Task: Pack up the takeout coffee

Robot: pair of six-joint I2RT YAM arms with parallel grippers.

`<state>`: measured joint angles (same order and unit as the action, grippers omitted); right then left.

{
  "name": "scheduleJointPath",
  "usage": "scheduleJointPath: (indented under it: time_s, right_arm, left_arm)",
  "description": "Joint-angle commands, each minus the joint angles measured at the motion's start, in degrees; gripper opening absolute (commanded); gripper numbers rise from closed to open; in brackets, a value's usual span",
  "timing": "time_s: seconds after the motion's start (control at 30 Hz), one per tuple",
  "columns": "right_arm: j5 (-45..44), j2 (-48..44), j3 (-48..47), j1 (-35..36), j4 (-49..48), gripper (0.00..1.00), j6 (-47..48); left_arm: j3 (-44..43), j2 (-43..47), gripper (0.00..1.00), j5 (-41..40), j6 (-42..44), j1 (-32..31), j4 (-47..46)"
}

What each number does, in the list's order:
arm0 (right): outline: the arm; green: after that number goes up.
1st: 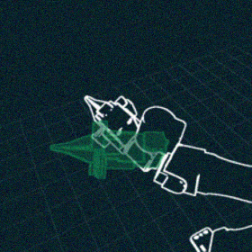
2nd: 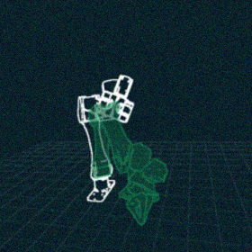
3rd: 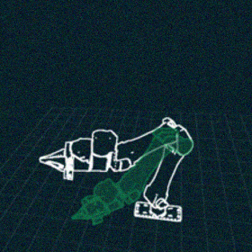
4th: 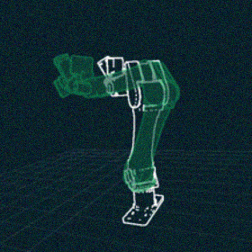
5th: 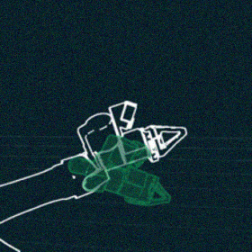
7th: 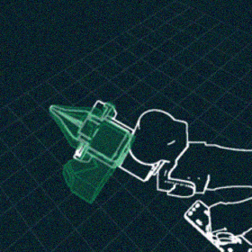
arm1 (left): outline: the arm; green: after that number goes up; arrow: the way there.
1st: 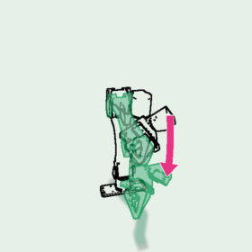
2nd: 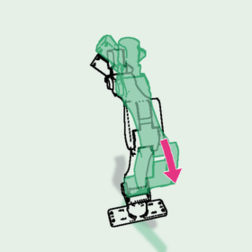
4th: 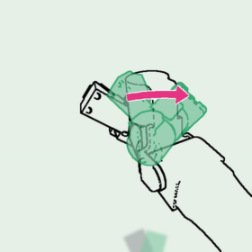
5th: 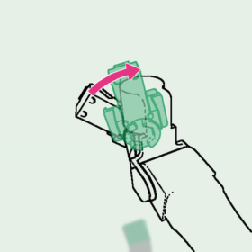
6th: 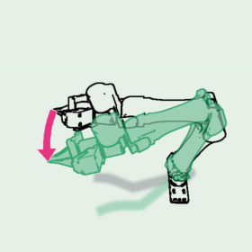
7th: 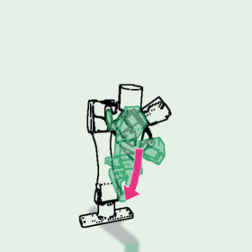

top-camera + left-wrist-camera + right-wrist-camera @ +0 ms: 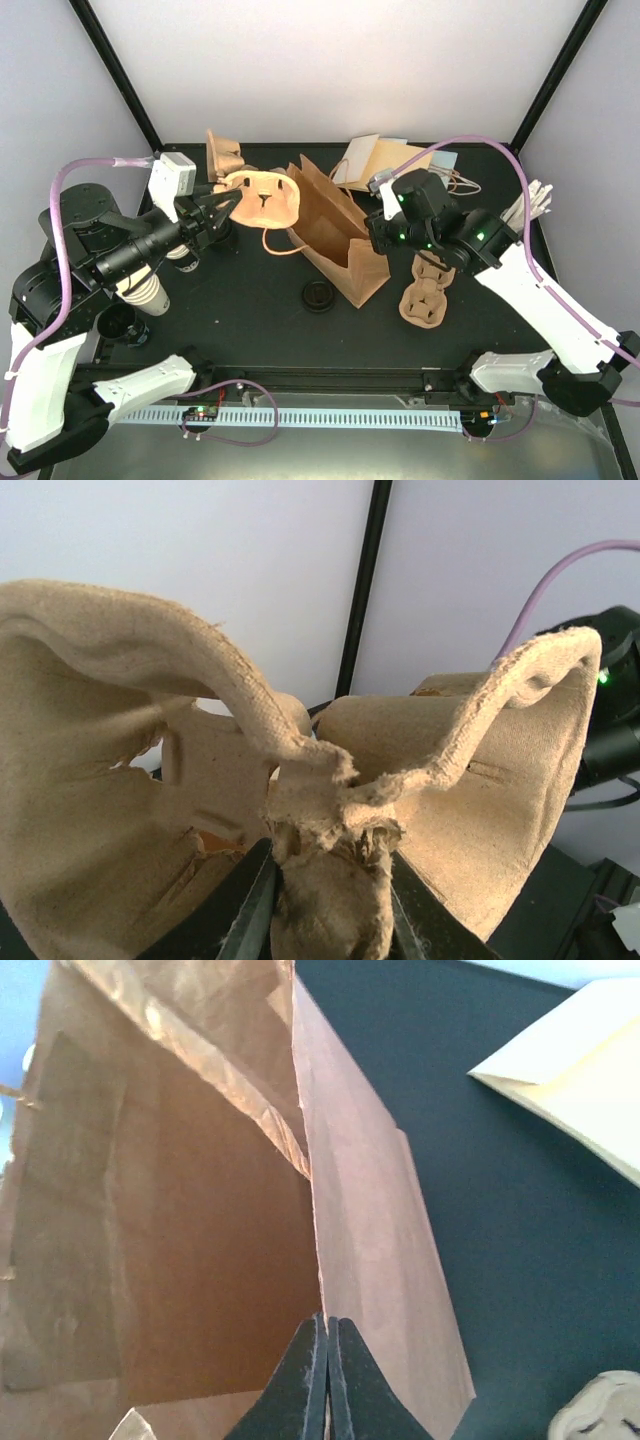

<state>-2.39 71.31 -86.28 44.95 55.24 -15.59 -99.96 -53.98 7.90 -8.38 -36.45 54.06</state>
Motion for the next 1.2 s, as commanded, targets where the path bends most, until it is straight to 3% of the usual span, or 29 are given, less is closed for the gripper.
scheduleJointPath:
  time_s: [0.0, 0.2, 0.53, 0.97, 1.17]
  right_arm:
    - [-0.39, -2.81, 3.23, 3.67, -3.83, 0.01, -5.53]
    - [-2.63, -2.28, 3.53, 9.99, -7.91, 0.01, -10.36]
    - [0.55, -1.27, 4.03, 12.27, -17.85, 0.01, -17.32]
    - [-15.63, -5.66, 3.33, 12.18, -4.54, 0.01, -15.26]
    - [-11.11, -6.48, 4.79, 12.18, -2.01, 0.01, -14.14]
  left_arm:
    - [-0.82, 0.67, 0.22, 2.15, -1.52, 0.29, -2.8]
    - [-0.85, 1.05, 0.22, 2.73, -1.77, 0.24, -2.91]
    - [-0.66, 1.44, 0.22, 3.08, -2.1, 0.32, -2.67]
    - [1.91, 2.05, 0.22, 5.45, -3.38, 0.23, -3.53]
    - [4.23, 2.03, 0.22, 8.28, -5.03, 0.24, -5.65]
